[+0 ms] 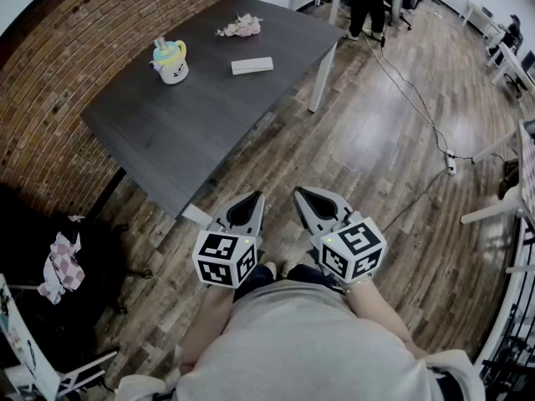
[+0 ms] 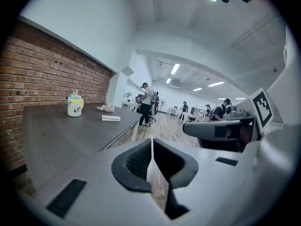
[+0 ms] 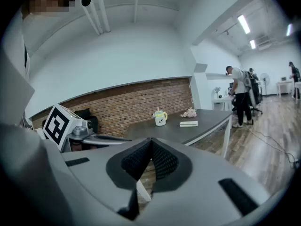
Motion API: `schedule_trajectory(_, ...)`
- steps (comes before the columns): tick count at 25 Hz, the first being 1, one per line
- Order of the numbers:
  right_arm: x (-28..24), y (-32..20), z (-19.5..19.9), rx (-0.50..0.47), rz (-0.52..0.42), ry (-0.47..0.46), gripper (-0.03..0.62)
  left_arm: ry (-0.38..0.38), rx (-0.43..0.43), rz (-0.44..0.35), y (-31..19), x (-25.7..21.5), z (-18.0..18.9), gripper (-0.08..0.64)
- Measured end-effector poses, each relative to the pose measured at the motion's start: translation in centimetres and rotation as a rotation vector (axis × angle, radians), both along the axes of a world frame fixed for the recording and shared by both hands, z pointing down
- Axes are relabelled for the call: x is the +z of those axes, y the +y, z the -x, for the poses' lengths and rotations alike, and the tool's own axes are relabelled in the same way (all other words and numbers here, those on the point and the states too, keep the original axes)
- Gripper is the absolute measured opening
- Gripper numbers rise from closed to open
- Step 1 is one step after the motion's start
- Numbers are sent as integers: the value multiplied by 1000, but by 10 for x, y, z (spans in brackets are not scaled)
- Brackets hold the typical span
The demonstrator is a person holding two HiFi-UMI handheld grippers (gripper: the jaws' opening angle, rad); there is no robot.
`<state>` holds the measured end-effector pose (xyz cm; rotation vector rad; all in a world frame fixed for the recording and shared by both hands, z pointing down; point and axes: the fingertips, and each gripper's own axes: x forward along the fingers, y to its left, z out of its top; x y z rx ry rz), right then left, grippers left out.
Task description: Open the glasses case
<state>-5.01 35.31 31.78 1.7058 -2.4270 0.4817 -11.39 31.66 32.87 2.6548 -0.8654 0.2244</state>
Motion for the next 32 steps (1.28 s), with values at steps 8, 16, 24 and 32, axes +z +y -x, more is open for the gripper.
schedule_trajectory(8, 5, 0, 7, 21, 2, -31, 5, 13, 24, 15, 1, 2, 8, 29)
schedule_trajectory(16, 15, 3, 21, 43, 12, -32, 6, 18, 72, 25, 0, 8, 16, 29)
schedule_trajectory(24, 22, -3, 28, 84, 27, -18, 98, 20, 104, 34, 3, 13, 26, 29)
schedule_trajectory(32, 18, -17, 19, 68, 24, 0, 133, 30, 114, 56, -4, 17, 26, 29)
